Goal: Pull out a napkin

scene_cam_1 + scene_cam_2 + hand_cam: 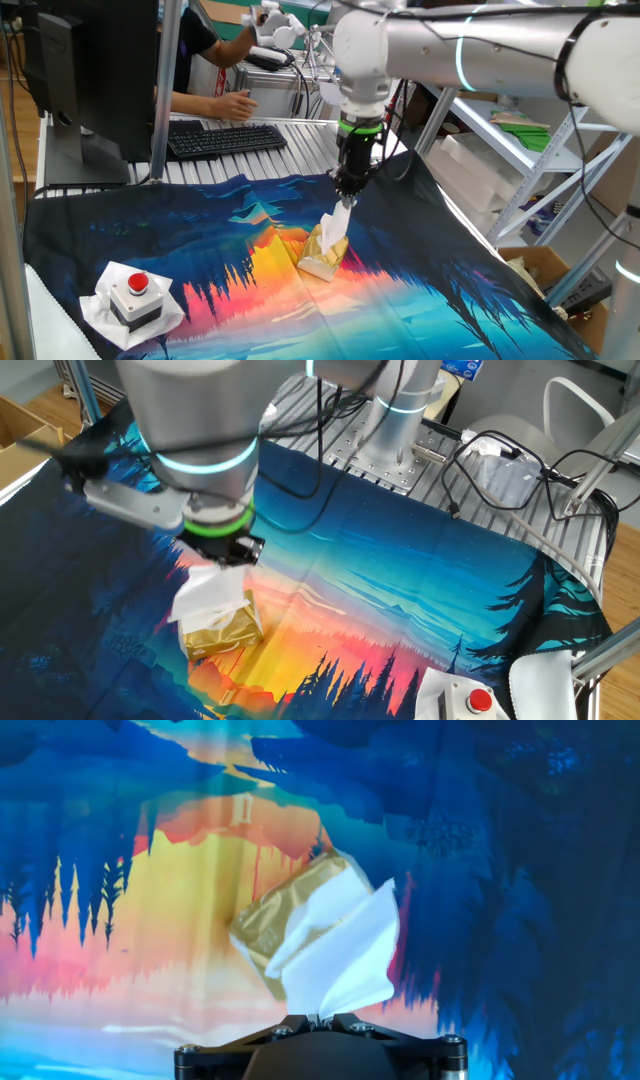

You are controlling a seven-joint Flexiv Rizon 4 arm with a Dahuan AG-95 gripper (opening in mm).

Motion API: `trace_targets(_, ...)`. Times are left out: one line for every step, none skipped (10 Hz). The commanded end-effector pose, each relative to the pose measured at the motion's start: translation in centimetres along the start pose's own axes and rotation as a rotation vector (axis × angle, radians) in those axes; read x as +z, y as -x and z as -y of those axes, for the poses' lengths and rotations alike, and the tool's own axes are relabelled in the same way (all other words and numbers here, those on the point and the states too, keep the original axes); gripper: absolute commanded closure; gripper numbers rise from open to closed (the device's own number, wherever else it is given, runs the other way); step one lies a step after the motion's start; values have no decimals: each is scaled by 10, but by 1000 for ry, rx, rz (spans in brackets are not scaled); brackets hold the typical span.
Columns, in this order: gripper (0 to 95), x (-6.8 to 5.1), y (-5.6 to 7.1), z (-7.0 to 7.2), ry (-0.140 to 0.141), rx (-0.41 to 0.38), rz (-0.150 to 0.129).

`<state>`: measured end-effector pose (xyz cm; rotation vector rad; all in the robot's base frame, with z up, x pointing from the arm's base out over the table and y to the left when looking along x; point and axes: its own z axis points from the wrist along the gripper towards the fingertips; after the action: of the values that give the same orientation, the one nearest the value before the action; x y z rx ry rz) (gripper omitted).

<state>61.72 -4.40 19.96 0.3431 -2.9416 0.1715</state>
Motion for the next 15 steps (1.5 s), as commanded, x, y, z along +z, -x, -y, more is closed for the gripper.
trace_targets(950,-9,-8,3,-6,1,-5)
trace_targets(950,-12,-10,4,-8,2,-7)
trace_targets(950,-20,-15,1,-14,7,-16)
trace_targets(950,-24,-17,-2,-17,13,-22)
trace_targets(950,-29,-19,-6,-22,18,-32)
trace_targets(950,-40,-24,-18,-31,36,-57)
trace_targets(950,-48,-29,-27,-38,52,-73)
trace_targets(950,-56,-35,-39,-46,73,-90)
trace_targets(950,-62,-40,-50,-51,91,-106)
trace_targets(950,-65,-43,-55,-52,100,-114)
trace_targets(950,-72,-51,-71,-47,116,-131)
trace_targets(950,-73,-53,-75,-41,106,-134)
trace_targets(950,-76,-59,-85,-18,79,-141)
trace_targets(950,-77,-66,-93,-14,68,-146)
trace_targets(950,-77,-69,-98,-15,67,-146)
